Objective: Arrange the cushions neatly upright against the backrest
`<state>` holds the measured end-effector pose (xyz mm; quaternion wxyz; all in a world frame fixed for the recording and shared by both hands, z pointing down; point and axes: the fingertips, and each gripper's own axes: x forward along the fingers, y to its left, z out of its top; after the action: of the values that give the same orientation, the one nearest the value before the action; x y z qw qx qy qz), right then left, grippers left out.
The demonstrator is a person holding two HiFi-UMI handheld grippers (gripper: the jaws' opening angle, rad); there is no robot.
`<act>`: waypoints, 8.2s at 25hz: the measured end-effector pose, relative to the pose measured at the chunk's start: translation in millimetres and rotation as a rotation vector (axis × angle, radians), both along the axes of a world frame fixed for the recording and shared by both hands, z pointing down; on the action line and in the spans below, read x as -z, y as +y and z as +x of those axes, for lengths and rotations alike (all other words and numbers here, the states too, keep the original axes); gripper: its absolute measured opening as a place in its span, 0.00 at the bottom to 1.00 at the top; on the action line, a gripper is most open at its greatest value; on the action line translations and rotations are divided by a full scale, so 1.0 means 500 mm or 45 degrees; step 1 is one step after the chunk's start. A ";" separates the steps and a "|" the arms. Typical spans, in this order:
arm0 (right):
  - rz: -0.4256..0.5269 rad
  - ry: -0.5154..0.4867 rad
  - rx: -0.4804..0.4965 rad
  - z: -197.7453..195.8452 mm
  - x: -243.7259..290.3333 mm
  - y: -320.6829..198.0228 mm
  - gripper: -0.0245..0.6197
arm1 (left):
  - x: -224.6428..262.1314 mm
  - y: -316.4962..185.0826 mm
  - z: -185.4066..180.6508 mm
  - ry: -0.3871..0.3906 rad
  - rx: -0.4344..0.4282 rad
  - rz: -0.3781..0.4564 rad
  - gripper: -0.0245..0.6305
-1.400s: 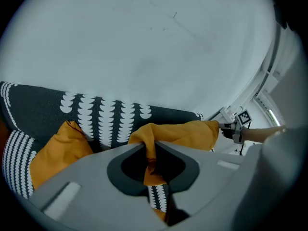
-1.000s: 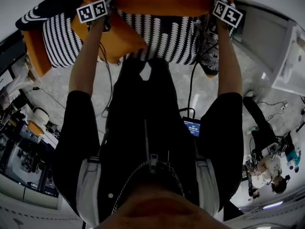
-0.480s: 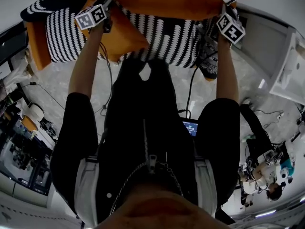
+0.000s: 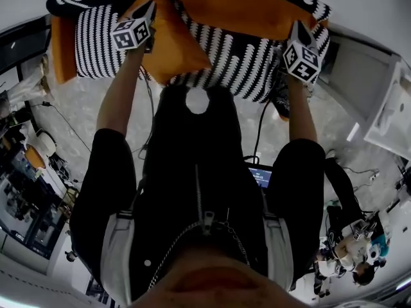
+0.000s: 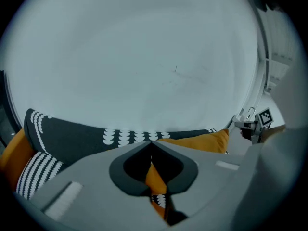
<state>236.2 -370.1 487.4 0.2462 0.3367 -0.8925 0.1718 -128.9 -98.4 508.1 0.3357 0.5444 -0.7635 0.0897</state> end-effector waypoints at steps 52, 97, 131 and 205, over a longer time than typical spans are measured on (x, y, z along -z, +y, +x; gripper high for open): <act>-0.681 0.099 -1.170 -0.177 -0.452 0.760 0.12 | -0.341 0.005 -0.314 -0.253 -0.895 -0.278 0.19; -0.859 0.293 -0.768 -0.376 -0.460 0.846 0.06 | -0.334 0.273 -0.499 -0.102 -0.723 -0.375 0.10; -0.378 0.317 -0.007 -1.014 -0.290 0.663 0.05 | -0.232 0.604 -0.998 -0.078 0.031 -0.160 0.09; 0.196 -0.096 0.178 -0.068 0.284 1.233 0.04 | 0.262 0.903 0.402 -0.262 -0.231 0.335 0.05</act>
<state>202.4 246.6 345.6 0.1973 0.2847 -0.9330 0.0978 72.2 353.1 377.1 0.1721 0.6382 -0.7467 0.0742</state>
